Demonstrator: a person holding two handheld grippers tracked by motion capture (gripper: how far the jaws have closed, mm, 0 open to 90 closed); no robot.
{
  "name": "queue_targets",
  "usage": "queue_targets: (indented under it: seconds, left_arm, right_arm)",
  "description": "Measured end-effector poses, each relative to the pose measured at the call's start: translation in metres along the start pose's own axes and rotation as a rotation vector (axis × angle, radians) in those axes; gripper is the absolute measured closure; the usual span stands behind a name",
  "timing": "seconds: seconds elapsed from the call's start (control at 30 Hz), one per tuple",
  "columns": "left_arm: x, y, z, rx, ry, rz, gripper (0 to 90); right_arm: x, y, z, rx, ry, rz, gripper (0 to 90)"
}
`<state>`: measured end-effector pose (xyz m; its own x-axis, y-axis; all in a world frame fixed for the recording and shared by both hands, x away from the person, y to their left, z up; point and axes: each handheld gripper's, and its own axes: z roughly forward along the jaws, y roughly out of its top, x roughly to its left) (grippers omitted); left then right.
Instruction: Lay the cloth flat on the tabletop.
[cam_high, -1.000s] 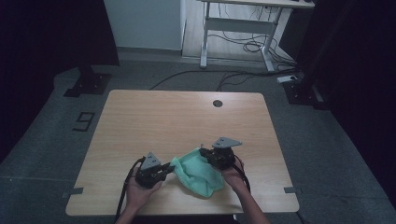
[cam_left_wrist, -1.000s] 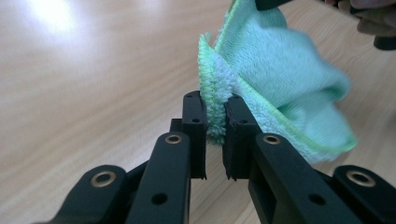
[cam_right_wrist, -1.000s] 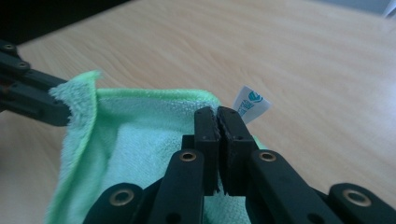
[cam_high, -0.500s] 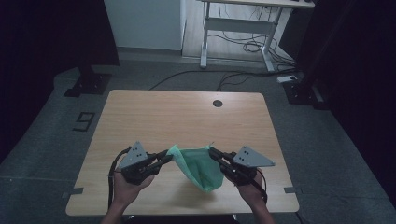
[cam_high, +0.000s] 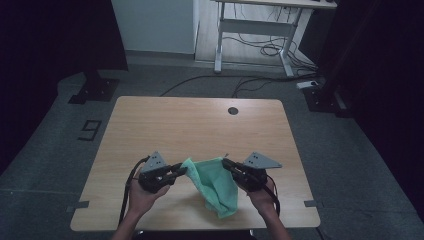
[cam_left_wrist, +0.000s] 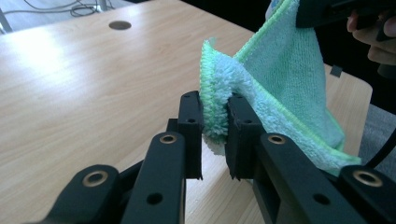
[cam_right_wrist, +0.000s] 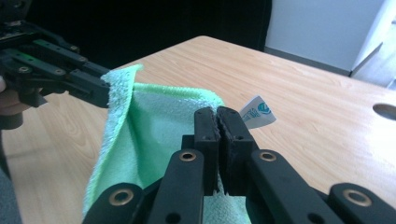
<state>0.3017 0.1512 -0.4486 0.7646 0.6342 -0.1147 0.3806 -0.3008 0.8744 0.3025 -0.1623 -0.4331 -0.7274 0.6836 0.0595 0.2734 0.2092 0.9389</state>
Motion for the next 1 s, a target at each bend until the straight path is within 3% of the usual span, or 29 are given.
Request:
queue_targets:
  seconds: [0.33,0.37,0.4,0.47,0.5,0.53,0.6,0.63,0.67,0.87,1.0]
  left_arm:
    - [0.021,0.009,0.015,0.026,0.021,-0.015,76.0]
    - [0.033,0.014,0.022,0.036,0.039,-0.044,74.9]
    - [0.037,0.014,0.024,0.044,0.044,-0.046,73.4]
    - [0.043,0.014,0.028,0.056,0.059,-0.051,66.6]
    - [0.055,0.012,0.036,0.084,0.093,-0.082,57.9]
    - [0.061,0.010,0.040,0.104,0.144,-0.098,51.5]
    - [0.074,0.005,0.044,0.133,0.200,-0.133,38.1]
    - [0.074,0.005,0.044,0.133,0.200,-0.133,34.6]
    - [0.081,0.001,0.041,0.134,0.223,-0.169,33.9]
    - [0.065,-0.009,0.039,0.140,0.185,-0.184,36.2]
    - [0.052,-0.008,0.044,0.141,0.153,-0.168,36.3]
  right_arm:
    - [-0.009,0.004,0.016,0.022,-0.042,0.029,85.9]
    - [-0.017,0.012,0.032,0.032,-0.053,0.059,85.6]
    - [-0.020,0.015,0.041,0.050,-0.067,0.057,85.4]
    - [-0.024,0.016,0.047,0.062,-0.074,0.057,85.3]
    - [-0.035,0.014,0.066,0.108,-0.086,0.065,83.6]
    - [-0.039,0.012,0.073,0.125,-0.096,0.070,80.8]
    - [-0.048,0.005,0.088,0.157,-0.121,0.075,69.2]
    - [-0.051,0.001,0.094,0.169,-0.132,0.083,65.7]
    - [-0.054,-0.004,0.098,0.174,-0.140,0.098,57.9]
    - [-0.048,-0.017,0.092,0.179,-0.137,0.080,52.7]
    - [-0.041,-0.021,0.080,0.164,-0.116,0.076,52.6]
